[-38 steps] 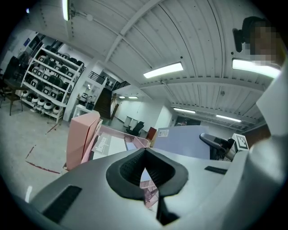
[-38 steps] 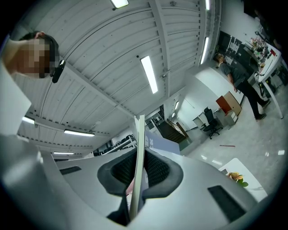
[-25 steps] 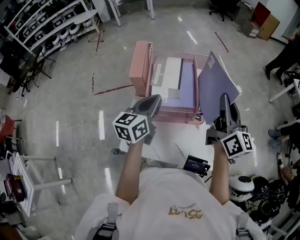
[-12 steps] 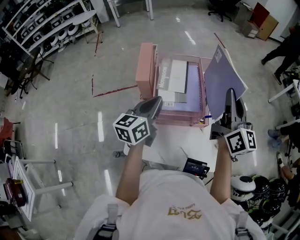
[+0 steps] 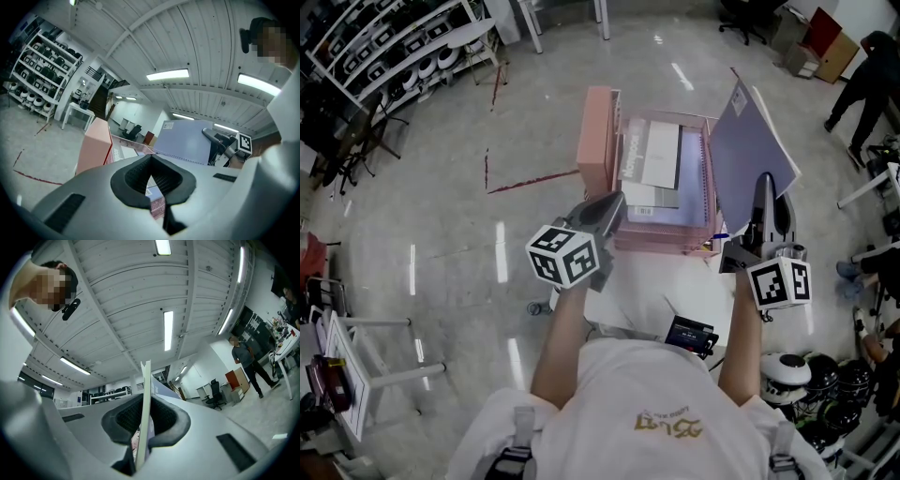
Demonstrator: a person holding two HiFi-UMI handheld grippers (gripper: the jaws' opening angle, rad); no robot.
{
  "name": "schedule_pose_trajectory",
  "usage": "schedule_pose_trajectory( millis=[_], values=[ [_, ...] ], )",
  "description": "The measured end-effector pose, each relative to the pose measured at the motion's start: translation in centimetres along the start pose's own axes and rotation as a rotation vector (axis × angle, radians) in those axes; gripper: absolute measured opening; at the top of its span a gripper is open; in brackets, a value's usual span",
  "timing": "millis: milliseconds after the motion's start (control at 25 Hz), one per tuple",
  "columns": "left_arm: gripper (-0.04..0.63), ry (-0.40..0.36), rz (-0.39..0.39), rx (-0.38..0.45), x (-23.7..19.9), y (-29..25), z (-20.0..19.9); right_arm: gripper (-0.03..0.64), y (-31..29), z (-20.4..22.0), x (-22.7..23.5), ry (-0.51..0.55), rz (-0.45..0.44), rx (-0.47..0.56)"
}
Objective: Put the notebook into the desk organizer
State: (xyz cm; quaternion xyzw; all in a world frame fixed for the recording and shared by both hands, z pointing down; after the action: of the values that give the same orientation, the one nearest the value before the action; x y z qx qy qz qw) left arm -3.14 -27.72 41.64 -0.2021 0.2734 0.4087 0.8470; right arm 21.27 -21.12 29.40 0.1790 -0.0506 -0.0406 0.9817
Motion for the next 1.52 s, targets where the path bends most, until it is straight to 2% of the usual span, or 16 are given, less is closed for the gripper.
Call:
schedule_pose_trajectory(
  millis=[320,640,800,1040,1160,1360,1520],
  values=[
    [0.017,-0.016,-0.012,-0.016,-0.3,-0.5,0.4,0.043,-0.5,2.4,0.0,0.037,-0.009,-0.036],
    [0.017,-0.007,-0.017,-0.009,-1.0,-0.5,-0.4,0.043,-1.3,4.5,-1.2,0.188,-0.022,-0.094],
    [0.017,-0.001,-0.017,-0.016,-1.7,-0.4,-0.3,0.043,-1.8,5.4,-3.1,0.309,-0.064,-0.107],
    [0.017,0.005,-0.013,-0.022,-2.3,-0.7,-0.2,0.043,-2.4,7.2,-6.9,0.473,-0.189,-0.128],
    [0.017,0.008,-0.012,-0.022,-2.4,-0.6,-0.2,0.043,-2.5,7.7,-8.5,0.483,-0.224,-0.135],
    [0.017,0.013,-0.020,-0.021,-2.8,-0.6,-0.1,0.043,-2.1,10.1,-9.3,0.492,-0.259,-0.208],
    [0.017,0.011,-0.023,-0.019,-3.0,-0.6,0.0,0.043,-2.1,11.7,-10.6,0.552,-0.301,-0.256]
  ],
)
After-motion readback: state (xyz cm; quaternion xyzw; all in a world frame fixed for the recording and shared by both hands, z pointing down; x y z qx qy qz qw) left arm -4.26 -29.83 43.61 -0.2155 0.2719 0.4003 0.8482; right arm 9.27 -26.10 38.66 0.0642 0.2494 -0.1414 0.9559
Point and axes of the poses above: the fingertips, and each gripper's own axes: y backward along the fingers, x to its right, z out of its underside, the point moved 2 cm from there along y, backward along the fingers, and after that the axes turned 13 degrees about y, right-handed, at the moved point
